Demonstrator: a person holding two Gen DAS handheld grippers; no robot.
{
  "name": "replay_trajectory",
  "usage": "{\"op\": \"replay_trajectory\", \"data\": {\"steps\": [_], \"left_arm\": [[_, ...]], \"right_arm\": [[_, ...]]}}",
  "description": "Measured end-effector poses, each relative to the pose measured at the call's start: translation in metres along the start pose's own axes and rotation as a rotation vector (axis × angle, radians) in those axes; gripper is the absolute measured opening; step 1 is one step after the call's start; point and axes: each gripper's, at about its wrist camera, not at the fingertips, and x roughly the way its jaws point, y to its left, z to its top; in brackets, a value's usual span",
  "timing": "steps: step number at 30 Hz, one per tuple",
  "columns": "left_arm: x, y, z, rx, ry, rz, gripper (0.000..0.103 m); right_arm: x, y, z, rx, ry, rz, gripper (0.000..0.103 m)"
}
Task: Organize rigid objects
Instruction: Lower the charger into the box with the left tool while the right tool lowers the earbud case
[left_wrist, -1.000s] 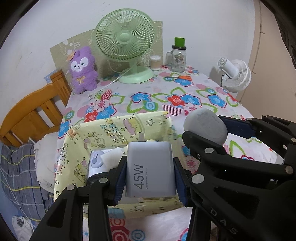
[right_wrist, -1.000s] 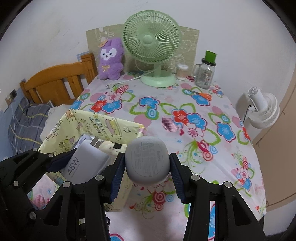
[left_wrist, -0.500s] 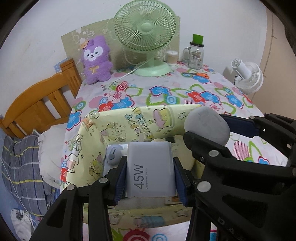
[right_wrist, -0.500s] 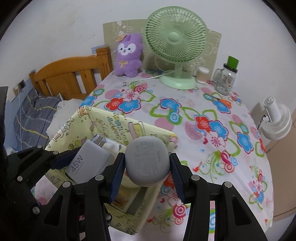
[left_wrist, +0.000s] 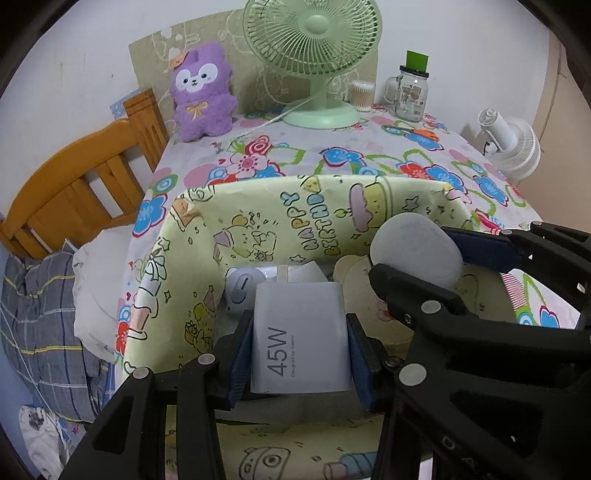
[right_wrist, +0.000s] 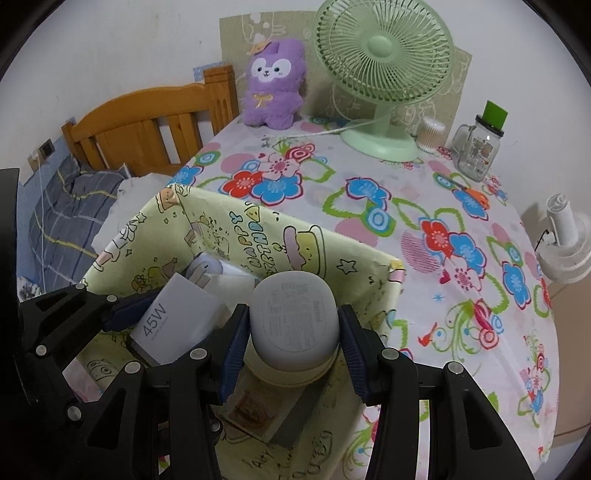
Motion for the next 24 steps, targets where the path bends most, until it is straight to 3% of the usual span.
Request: {"op": "replay_trajectory", "data": {"steps": [15, 24], "left_arm": [[0.009, 0.009, -0.002, -0.031, 0.023, -0.030, 0.048], [0.009, -0.001, 0.007, -0.015, 0.005, -0.062, 0.048]], "right_arm": [[0.015, 0.008, 0.006, -0.034, 0.023, -0.001, 0.054], [-0.001, -0.001, 0.005, -0.057, -0.023, -0.083, 0.057]]}}
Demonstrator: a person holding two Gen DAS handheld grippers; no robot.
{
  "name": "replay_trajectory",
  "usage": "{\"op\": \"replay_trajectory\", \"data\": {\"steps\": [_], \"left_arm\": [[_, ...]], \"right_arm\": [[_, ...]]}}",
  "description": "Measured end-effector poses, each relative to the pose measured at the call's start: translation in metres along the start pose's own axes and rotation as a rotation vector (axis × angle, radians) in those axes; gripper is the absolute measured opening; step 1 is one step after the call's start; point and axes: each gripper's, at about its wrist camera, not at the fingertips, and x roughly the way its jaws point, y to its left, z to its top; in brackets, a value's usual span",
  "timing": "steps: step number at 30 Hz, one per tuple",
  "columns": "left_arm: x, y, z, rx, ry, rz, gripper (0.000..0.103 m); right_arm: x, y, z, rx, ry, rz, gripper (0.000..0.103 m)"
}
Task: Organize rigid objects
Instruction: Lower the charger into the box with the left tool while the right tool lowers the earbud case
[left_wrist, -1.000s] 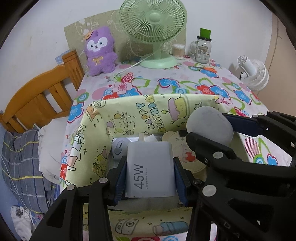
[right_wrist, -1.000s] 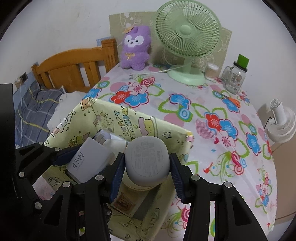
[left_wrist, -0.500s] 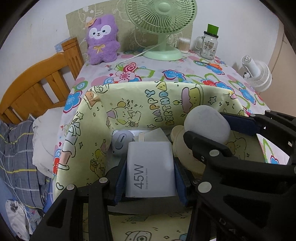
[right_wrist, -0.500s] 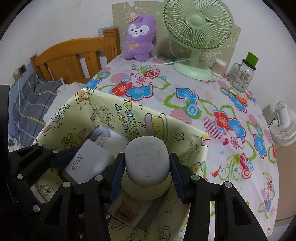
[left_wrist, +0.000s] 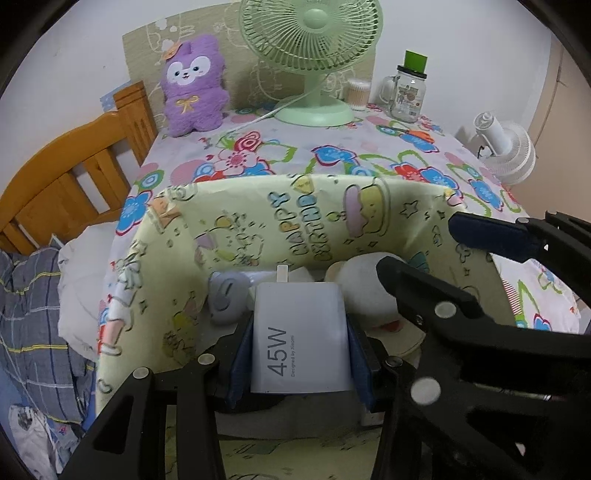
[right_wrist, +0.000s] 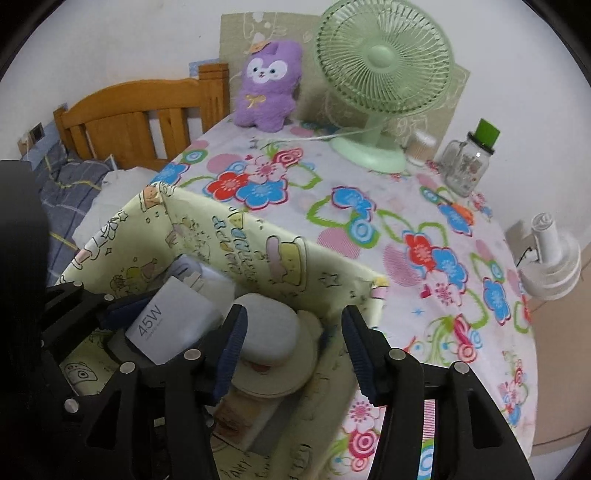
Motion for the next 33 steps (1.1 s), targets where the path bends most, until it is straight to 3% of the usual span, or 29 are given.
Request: {"op": "replay_trajectory", "data": {"steps": [4, 9, 12, 16, 17, 20, 33], "left_arm": [[0.001, 0.002, 0.003, -0.006, 0.001, -0.005, 0.048], [0.004, 0.001, 0.002, -0.006, 0.002, 0.015, 0.048], [0.004, 0.001, 0.000, -0.018, 0.006, 0.022, 0.049], [0.004, -0.001, -0.002, -0.010, -0.001, 0.026, 0.050], [0.003, -0.001, -0.003, -0.008, -0.004, 0.033, 0.051], [0.002, -0.001, -0.003, -0.010, -0.011, 0.056, 0.067], [-0.013, -0.004, -0.012, -0.017, -0.018, 0.070, 0.077]], "right_arm": [[-0.003, -0.007, -0.001, 0.017, -0.007, 0.025, 0.057], [-0.011, -0.001, -0.002, -0.005, -0.033, -0.024, 0.058], [-0.012, -0.001, -0.003, -0.003, -0.035, -0.071, 0.068], [-0.007, -0.005, -0.006, 0.016, -0.013, -0.085, 0.068], [-0.006, -0.005, -0.006, 0.020, -0.010, -0.086, 0.068], [-0.005, -0.008, -0.008, 0.033, -0.005, -0.082, 0.068], [-0.010, -0.008, -0.016, 0.057, -0.004, -0.064, 0.068]]}}
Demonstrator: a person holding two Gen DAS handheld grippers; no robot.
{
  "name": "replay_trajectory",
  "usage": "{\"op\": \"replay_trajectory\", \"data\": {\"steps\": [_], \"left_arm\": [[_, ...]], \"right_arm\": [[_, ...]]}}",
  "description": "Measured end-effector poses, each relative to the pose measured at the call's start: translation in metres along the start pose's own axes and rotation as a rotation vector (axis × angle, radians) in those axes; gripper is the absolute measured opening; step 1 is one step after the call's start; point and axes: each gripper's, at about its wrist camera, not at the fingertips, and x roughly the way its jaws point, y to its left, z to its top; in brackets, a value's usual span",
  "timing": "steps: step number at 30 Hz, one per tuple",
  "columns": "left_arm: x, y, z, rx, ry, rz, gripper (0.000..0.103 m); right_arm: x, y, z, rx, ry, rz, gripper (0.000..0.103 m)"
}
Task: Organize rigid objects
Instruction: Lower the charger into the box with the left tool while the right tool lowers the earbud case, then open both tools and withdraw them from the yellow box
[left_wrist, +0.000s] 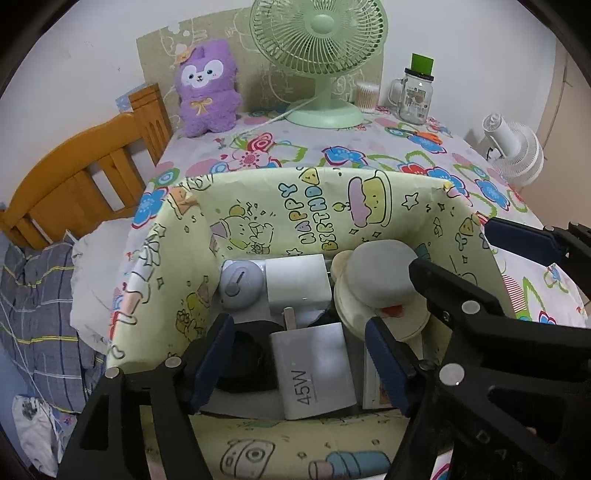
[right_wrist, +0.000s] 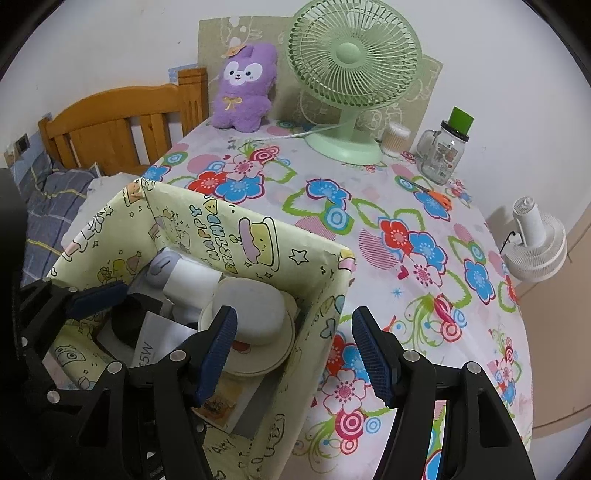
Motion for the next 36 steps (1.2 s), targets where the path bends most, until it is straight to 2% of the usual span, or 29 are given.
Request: {"op": "replay_trajectory", "data": {"steps": [4, 19, 36], "left_arm": [[-0.008, -0.001, -0.002, -0.005, -0.015, 0.016, 0.080], [-0.041, -0.012, -0.005, 0.009, -0.070, 0.030, 0.083], [-0.052, -0.055, -0.007, 0.081, -0.102, 0.007, 0.088]], "right_arm": [[-0.006, -0.002, -0.002, 0.012, -0.009, 0.008, 0.068], [-0.031, -0.019, -0.011, 0.062, -0.056, 0.034, 0.074], [-0.047, -0.065, -0.037, 0.153, -0.059, 0.008, 0.076]]}}
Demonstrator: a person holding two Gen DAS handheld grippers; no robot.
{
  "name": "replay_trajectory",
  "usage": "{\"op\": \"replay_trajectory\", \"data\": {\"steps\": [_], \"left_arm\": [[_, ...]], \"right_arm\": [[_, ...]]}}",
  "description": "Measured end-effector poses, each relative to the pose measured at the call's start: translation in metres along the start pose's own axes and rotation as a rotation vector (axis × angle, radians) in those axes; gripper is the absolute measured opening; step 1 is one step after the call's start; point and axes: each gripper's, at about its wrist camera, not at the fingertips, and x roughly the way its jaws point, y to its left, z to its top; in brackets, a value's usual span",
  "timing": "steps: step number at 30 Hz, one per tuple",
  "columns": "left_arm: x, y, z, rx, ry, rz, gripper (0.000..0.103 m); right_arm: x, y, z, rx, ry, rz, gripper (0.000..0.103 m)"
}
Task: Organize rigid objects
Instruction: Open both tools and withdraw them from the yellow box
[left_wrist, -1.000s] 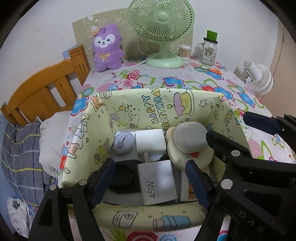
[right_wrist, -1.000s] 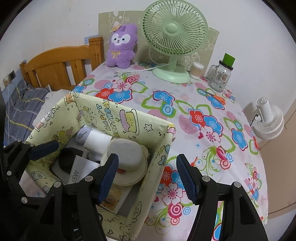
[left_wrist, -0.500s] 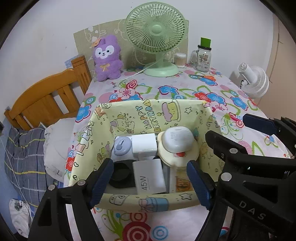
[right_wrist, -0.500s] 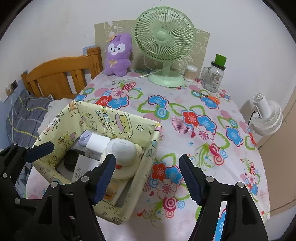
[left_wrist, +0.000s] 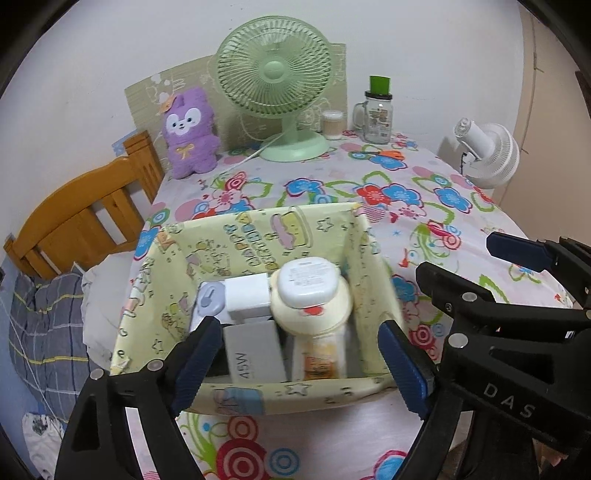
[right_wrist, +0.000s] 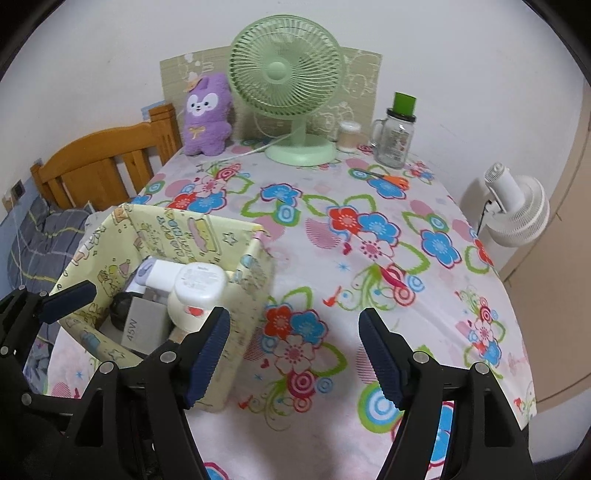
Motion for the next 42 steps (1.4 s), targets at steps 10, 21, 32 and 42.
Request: {"op": "replay_trajectory", "data": {"steps": [10, 21, 32, 42], "left_arm": [[-0.009, -0.016, 0.005, -0.004, -0.024, -0.003, 0.091], [-0.022, -0.041, 0.007, 0.012, -0.044, -0.050, 0.094], [-0.041, -0.060, 0.008, 0.036, -0.090, -0.083, 0.095], [-0.061, -0.070, 0.004, 0.040, -0.157, -0.095, 0.099]], "right_arm": [[-0.010, -0.040, -0.012, 0.092, -0.007, -0.032, 0.078], [-0.034, -0.068, -0.023, 0.134, -0.045, -0.068, 0.080], [-0.061, -0.087, -0.035, 0.178, -0.085, -0.106, 0.082], [-0.090, -0.095, -0.044, 0.207, -0.139, -0.190, 0.086]]}}
